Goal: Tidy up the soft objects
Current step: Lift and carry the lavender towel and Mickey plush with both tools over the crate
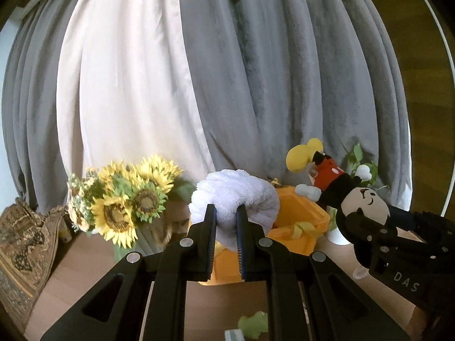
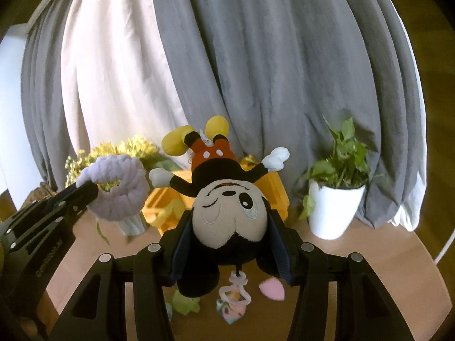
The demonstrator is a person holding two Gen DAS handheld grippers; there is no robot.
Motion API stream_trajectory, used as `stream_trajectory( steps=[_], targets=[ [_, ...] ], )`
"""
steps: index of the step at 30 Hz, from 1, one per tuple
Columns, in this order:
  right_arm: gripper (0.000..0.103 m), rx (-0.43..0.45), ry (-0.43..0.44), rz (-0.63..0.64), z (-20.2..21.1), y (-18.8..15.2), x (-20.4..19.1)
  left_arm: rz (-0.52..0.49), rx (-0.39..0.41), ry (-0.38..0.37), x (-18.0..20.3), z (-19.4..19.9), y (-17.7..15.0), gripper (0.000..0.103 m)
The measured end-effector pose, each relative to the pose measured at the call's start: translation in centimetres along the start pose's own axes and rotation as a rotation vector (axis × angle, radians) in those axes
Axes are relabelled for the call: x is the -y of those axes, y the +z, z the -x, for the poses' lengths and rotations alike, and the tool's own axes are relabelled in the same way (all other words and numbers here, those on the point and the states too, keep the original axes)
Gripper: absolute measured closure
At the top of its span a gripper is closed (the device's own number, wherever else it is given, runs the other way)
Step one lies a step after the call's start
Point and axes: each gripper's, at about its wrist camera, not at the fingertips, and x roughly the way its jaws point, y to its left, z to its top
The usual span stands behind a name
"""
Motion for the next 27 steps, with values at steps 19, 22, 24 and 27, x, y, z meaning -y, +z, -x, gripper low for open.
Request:
stream_trajectory(
  steps=[19, 22, 24, 27],
  targets=[
    [0.05, 0.039, 0.04, 0.069, -4.6, 3.7, -0.8, 0.002, 0.05, 0.029, -1.2, -4.6, 2.2, 0.089],
    [0.05, 0.044, 0.039, 0.083, -5.6, 4.2, -0.7, -0.001, 0.049, 0.026, -1.1, -5.8, 2.5, 0.089],
    [0.05, 0.043, 0.041, 0.09, -6.5, 4.6, -0.5, -0.004, 0.044, 0.026, -1.0, -6.5, 2.6, 0.089],
    [0.05, 0.04, 0.045, 0.101, -7.7, 4.9, -0.2, -0.006, 0.032, 0.027, -1.1, -7.9, 2.6, 0.089]
  ],
)
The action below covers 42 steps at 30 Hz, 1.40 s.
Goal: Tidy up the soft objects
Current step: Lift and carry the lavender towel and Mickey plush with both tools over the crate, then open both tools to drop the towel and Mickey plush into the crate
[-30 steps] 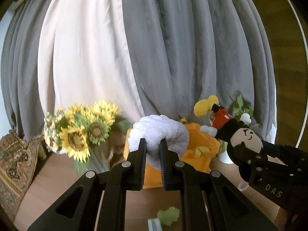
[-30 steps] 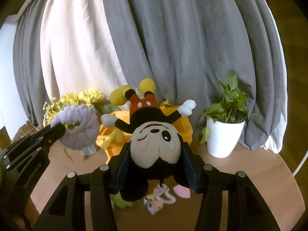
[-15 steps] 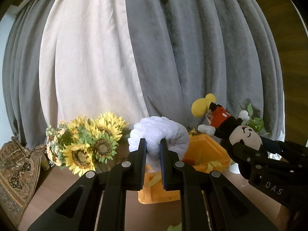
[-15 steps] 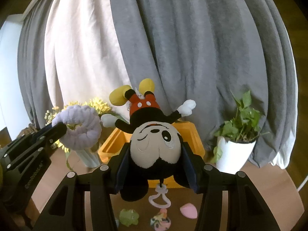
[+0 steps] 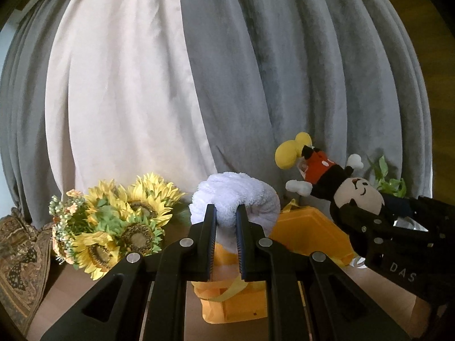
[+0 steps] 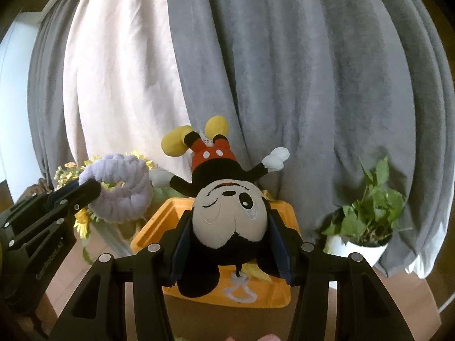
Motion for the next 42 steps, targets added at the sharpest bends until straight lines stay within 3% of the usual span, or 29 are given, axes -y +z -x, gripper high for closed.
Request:
stream_trajectory(
  steps=[19, 35, 39, 42],
  targets=[
    [0.05, -0.044, 0.012, 0.083, -9.2, 0.6, 1.3, -0.026, -0.093, 0.016, 0.5, -8.9, -1.6, 0.089],
    [0.049, -0.221, 0.042, 0.143, -15.1, -2.4, 2.1, -0.055, -0.222, 0.013, 2.1, -14.1, -5.5, 0.088],
    [0.047, -0.248, 0.044, 0.157, -16.0, -2.9, 2.0, -0.051, -0.238, 0.013, 2.0, -14.5, -5.9, 0.085],
    [0.044, -0.268, 0.048, 0.16, -16.5, -3.0, 2.0, -0.064, -0.233, 0.026, 2.1, -14.6, -6.0, 0.067]
  ],
)
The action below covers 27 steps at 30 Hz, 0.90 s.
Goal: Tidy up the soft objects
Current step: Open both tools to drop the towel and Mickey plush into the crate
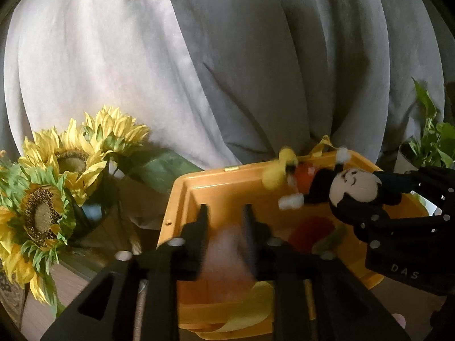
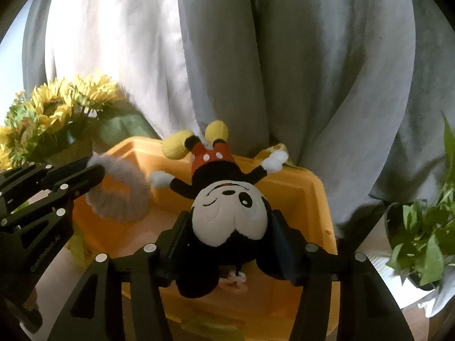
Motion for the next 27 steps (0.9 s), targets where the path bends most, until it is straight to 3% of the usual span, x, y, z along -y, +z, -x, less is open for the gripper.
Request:
stream_trajectory(
  steps=[3, 7, 27],
  targets=[
    [0.042, -0.012, -0.009, 0.003, -0.3, 0.0, 0.0, -0.004, 0.009, 0.011, -0.1, 0.3, 0.0, 0.065],
    [0.03, -0.001, -0.036, -0.017, 0.0, 0.1, 0.2, 0.006, 0.004, 0.011, -0.7, 0.6, 0.0, 0.059],
    [0.029, 0.109, -0.105, -0.145, 8.7, 0.0, -0.6, 0.056, 0.073, 0.002, -2.2, 8.9, 0.9, 0.058]
  ],
)
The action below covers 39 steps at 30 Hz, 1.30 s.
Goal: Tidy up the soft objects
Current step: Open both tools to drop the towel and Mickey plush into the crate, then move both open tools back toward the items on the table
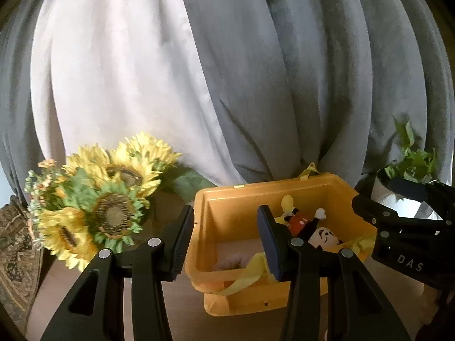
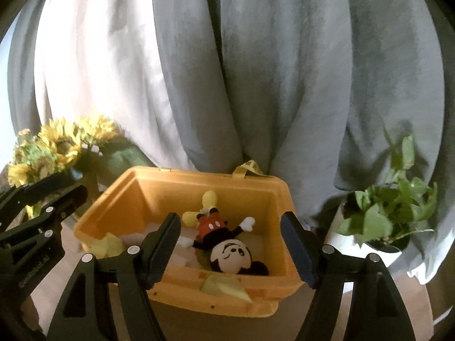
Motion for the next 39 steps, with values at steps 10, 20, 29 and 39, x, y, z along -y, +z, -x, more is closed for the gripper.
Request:
stream_trajectory(
  steps=[10, 20, 29, 39],
  targets=[
    [0.029, 0.039, 0.011, -0.017, 5.1, -0.7, -0.9, 0.006, 0.027, 0.014, -0.5, 5.4, -0.3, 0.057],
    [0.029, 0.067, 0.037, -0.027, 9.0, -2.2, -1.0, 0.018, 0.015, 0.044, -0.6, 9.8, -2.0, 0.056],
    [0.029, 0.053, 0.071, -0.039, 10.9, -4.1, -1.0, 0.025, -0.033, 0.069, -0.1, 12.2, -4.2, 0.056],
    [0.029, -0.011, 0.11, -0.028, 10.7, -6.9, -1.0, 0.041, -0.12, 0.098, 0.8, 13.1, -7.6, 0.056]
  ],
)
